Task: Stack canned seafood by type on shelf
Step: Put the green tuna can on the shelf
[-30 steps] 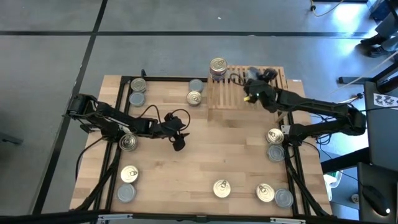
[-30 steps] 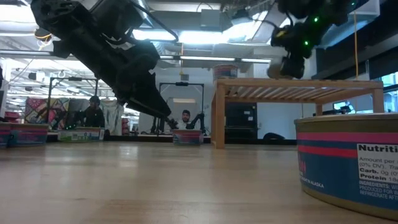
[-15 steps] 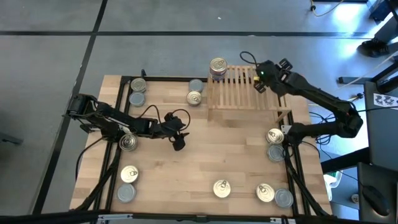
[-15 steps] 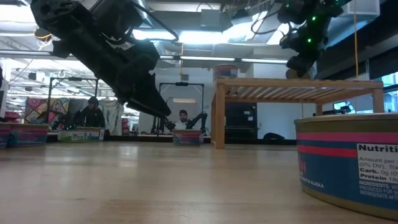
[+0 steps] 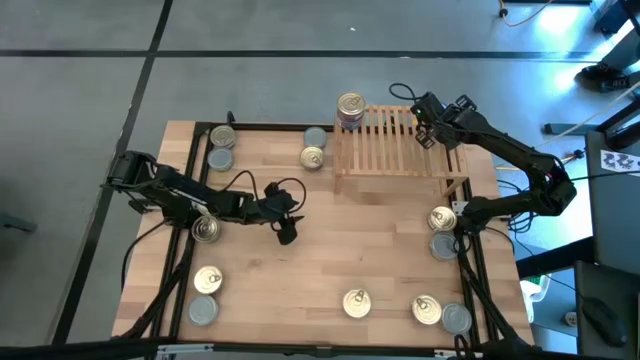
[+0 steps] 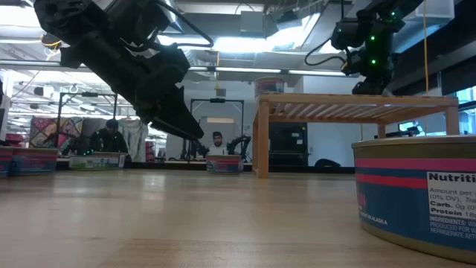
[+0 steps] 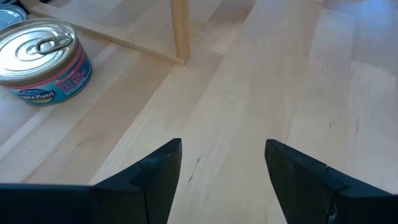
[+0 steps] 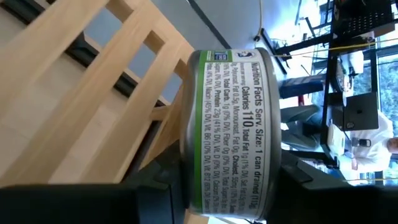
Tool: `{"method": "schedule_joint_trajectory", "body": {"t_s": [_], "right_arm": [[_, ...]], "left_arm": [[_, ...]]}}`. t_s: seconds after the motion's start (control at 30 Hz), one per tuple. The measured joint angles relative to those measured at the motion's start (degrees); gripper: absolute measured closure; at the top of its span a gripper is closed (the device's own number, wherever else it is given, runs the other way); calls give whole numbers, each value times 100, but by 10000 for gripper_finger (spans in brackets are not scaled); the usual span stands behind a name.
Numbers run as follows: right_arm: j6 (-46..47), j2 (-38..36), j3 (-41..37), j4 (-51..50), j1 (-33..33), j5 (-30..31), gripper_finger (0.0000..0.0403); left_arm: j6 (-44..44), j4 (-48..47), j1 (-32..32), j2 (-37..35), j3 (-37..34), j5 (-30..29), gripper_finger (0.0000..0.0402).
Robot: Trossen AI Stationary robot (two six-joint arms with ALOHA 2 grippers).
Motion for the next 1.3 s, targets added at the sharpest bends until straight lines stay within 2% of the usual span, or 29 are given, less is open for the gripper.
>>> {"method": "schedule_joint_trajectory", "body": {"t_s": [0.23,0.47,0.57,0.77,1.03,1.1,1.23,1.3], "right_arm": [[-5,0,0,-124,2,-307,178],[-7,0,0,-175,7,-522,138],[-9,-2,7,-340,7,-581,133],[23,-7,364,-850,7,-1158,130],[37,-9,435,-719,4,-1397,130],[33,-9,331,-610,6,-1352,130],[-30,-9,186,-359,4,-678,130],[-105,-9,173,-253,4,-576,130]], "left_arm": [[-4,0,0,0,0,0,173],[-6,1,0,0,0,0,173],[-4,-1,0,0,0,0,173],[-2,-1,0,0,0,0,173],[-6,1,0,0,0,-2,173],[-8,1,0,0,0,-2,173],[-11,1,0,0,0,-12,173],[-48,1,0,0,0,-22,173]]}}
